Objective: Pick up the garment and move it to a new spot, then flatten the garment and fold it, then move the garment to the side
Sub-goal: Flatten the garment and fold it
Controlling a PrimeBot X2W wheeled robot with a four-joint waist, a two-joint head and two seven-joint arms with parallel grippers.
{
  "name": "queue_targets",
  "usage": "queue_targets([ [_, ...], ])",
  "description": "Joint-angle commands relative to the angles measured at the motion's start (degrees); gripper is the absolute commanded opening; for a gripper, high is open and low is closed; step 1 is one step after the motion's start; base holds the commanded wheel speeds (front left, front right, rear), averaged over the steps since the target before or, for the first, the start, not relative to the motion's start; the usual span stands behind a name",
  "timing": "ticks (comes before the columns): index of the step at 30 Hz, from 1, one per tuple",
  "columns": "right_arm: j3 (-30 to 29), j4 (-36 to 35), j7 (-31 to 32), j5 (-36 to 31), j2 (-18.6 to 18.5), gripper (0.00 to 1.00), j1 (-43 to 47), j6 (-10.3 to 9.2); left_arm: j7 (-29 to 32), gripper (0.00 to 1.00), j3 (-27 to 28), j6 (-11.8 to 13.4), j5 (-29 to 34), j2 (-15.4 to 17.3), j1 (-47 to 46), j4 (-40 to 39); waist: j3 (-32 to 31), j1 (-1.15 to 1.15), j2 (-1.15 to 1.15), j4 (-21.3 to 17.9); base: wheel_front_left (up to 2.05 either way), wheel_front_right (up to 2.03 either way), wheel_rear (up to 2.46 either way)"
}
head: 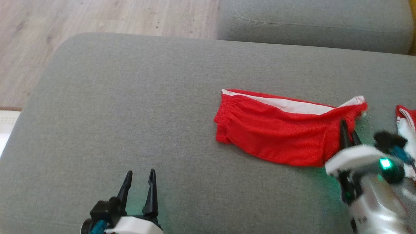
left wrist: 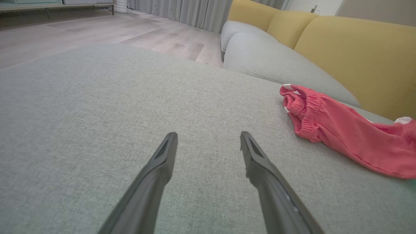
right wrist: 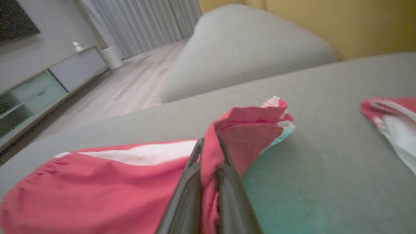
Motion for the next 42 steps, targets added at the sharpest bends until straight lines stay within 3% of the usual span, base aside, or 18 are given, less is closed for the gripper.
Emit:
queue_targets([
  [1,3.33,-4.07,-0.95,-0.76,0.37,0.00,-4.16,-0.04,-0.55,1.00,1.61,-0.12,0.85,0.48,-1.53,-1.59,0.01,0.00,0.00,0.64,0.00,0.00,0.00],
  [8,17.93,-11.23,1.20,0.82,3.50,0.00,-8.28,-0.04,-0.55,1.00,0.52,-0.45,0.63,0.48,-1.25,-0.79,-0.65,0.00,0.00,4.50,0.00,0.00,0.00],
  [12,28.05,-12.22,3.17,6.25,3.79,0.00,-7.81,-0.04,-0.55,1.00,-0.11,-0.62,0.89,0.48,-1.17,-0.03,-0.92,0.00,0.00,7.22,0.00,0.00,0.00],
  [13,29.78,-11.54,3.89,7.70,3.80,0.44,-7.48,-0.04,-0.55,1.00,-0.09,-0.69,0.99,0.48,-1.16,0.24,-1.07,0.00,0.00,7.62,0.00,0.00,0.00],
  [14,32.25,-10.71,3.37,9.66,3.81,1.00,-7.22,-0.04,-0.55,1.00,-0.11,-0.85,1.36,0.48,-1.27,0.75,-1.30,0.00,0.00,8.25,0.00,0.00,0.00],
  [18,35.85,-11.10,0.95,13.00,3.81,1.00,-6.64,-0.04,-0.55,1.00,1.12,-0.78,2.32,0.48,-1.71,0.61,-1.77,0.00,0.00,7.28,0.00,0.00,0.00],
  [21,35.32,-11.04,-0.43,12.74,3.82,1.00,-6.12,-0.04,-0.55,1.00,2.62,-0.74,3.36,0.48,-1.85,-0.05,-2.25,0.00,0.00,5.12,0.00,0.00,0.00],
  [24,29.33,-11.01,-0.95,9.13,3.82,1.00,-5.30,-0.04,-0.55,1.00,4.47,-0.59,4.88,0.48,-1.91,-1.26,-2.75,0.00,0.00,2.30,0.00,0.00,0.00],
  [28,15.70,-16.00,-1.00,0.55,3.82,1.00,-0.79,-0.04,-0.55,1.00,6.89,0.09,7.72,0.48,-1.65,-3.41,-3.20,0.00,0.00,-0.93,0.00,0.00,0.00],
  [31,9.24,-19.35,-1.01,-4.19,3.82,1.00,3.50,-0.04,-0.55,1.00,8.21,0.63,9.44,0.48,-1.05,-4.82,-3.50,0.00,0.00,-2.42,0.00,0.00,0.00],
  [42,3.51,-23.21,-1.02,-9.08,3.83,1.00,13.98,-0.04,-0.55,1.00,9.36,1.08,12.89,0.48,2.98,-8.16,-4.52,0.00,0.00,-4.99,0.00,0.00,0.00],
])
